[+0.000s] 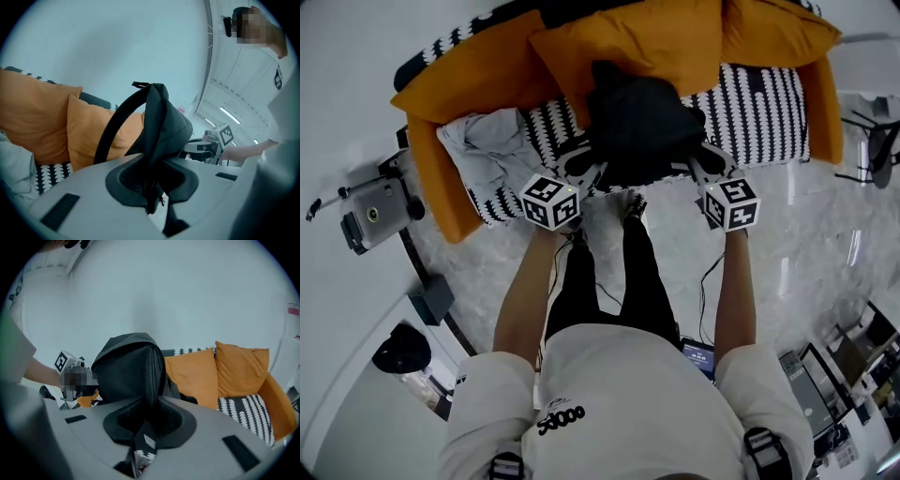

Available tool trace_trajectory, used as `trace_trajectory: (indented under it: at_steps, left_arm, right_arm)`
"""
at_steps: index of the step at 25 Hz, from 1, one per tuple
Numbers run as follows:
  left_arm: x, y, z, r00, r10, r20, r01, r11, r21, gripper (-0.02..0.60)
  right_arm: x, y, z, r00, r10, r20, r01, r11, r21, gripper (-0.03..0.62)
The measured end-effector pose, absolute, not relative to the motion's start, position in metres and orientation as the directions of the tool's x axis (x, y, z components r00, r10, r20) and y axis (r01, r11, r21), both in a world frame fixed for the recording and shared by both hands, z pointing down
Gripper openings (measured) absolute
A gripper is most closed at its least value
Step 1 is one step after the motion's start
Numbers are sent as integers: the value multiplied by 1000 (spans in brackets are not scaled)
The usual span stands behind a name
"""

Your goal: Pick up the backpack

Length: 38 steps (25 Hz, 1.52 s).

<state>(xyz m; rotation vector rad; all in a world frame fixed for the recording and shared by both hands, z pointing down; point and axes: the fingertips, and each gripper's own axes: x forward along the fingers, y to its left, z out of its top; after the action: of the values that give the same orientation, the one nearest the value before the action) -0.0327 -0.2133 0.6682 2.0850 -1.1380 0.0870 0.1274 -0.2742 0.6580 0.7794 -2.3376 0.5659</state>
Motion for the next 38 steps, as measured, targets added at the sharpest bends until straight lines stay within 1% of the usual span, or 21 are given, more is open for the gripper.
trace_trajectory:
  at_steps: [6,9,16,24,30,38]
  left_arm:
    - [-40,-198,619,609,-723,328,-731,-349,587,58]
    - [-45,-189,587,629,-721,291,-713,-386,585,58]
    - [-51,-166,505,653,-698,294,-742,-512,434,57]
    - [-54,-125,428,689,-683,242,-721,-617,315,55]
    - [-61,-93,376,710,-691,133,-691,-649,319,57]
    - [-57,-48,314,726,-685,54,-674,-694,254,57]
  right_arm:
    - [121,-254,598,-620,-453,641,-669,732,-130,77]
    - [119,-239,565,-624,-470,624,-665,739,-108,77]
    - [117,-196,493,-592,-531,607,-696,716,-53,77]
    - [116,-140,420,-562,-635,530,-758,652,-24,77]
    - [111,-97,368,-543,-704,457,-788,615,13,77]
    - [115,-45,307,-536,-756,375,-798,599,66,77]
